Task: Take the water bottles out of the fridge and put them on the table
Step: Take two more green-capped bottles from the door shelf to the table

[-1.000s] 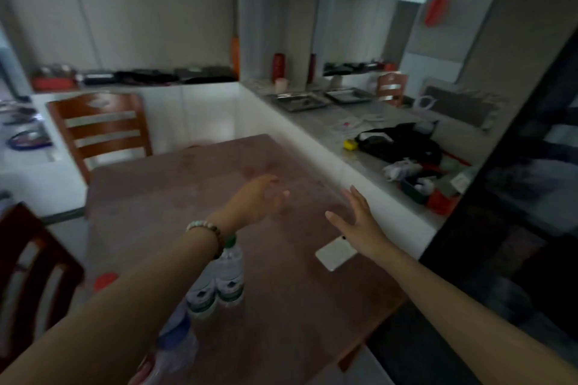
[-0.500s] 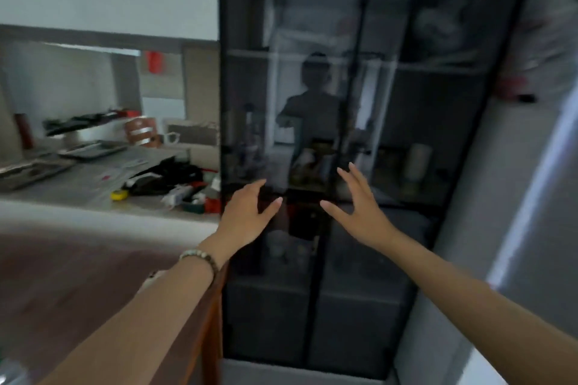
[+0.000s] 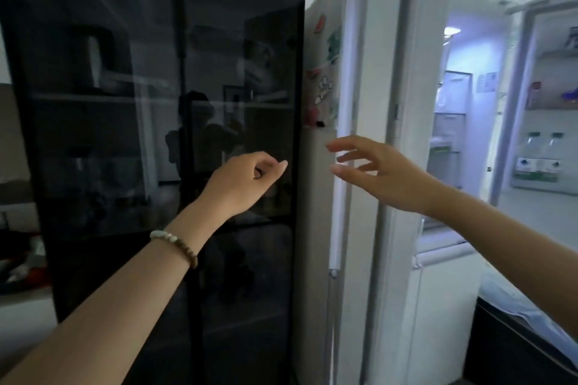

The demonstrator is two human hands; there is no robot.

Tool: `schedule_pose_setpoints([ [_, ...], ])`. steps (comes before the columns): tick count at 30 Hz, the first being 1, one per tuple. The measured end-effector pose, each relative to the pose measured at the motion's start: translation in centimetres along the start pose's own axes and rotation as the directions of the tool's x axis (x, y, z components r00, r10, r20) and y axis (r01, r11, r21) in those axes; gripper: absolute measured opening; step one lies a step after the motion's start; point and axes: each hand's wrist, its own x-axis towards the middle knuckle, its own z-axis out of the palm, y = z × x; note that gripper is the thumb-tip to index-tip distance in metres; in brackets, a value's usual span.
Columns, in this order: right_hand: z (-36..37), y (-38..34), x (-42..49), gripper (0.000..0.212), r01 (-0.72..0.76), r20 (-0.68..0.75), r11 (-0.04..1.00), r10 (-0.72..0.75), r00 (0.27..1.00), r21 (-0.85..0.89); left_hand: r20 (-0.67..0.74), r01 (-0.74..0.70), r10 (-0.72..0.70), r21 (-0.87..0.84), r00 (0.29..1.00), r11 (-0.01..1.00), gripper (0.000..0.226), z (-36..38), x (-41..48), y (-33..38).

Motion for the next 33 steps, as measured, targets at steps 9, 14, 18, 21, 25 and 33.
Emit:
schedule_pose_setpoints([
  [9,-14.7,12.6,-7.8,0.028,-0.062,-0.020,0.995,0.060,0.998,-0.076,-0.156,-0.221,0.213,-0.030,0.964,0.975,0.038,8.0,1.3,18.8],
  [14,-20.4,21.7,-11.7,0.043,-0.204,0.008,0.960,0.209,0.978,-0.189,-0.018,-0.240,0.242,0.077,0.970,0.968,0.032,17.7,5.0,26.9],
  [18,-23.8,28.4,-14.7,0.049,-0.281,-0.009,0.923,0.290,0.957,-0.263,0.161,-0.241,0.210,0.211,0.964,0.947,0.035,26.6,10.3,29.5],
  [21,-25.9,33.6,-16.2,0.052,-0.351,-0.023,0.886,0.361,0.932,-0.303,0.244,-0.259,0.201,0.238,0.949,0.936,0.044,33.1,14.0,30.5],
  [25,-28.6,40.7,-16.7,0.054,-0.431,-0.070,0.843,0.433,0.899,-0.323,0.272,-0.269,0.208,0.209,0.940,0.940,0.053,40.4,19.3,31.6],
  [33,-32.4,54.9,-11.7,0.060,-0.498,-0.127,0.779,0.489,0.863,-0.382,0.289,-0.258,0.207,0.152,0.935,0.954,0.059,53.2,33.1,31.0],
])
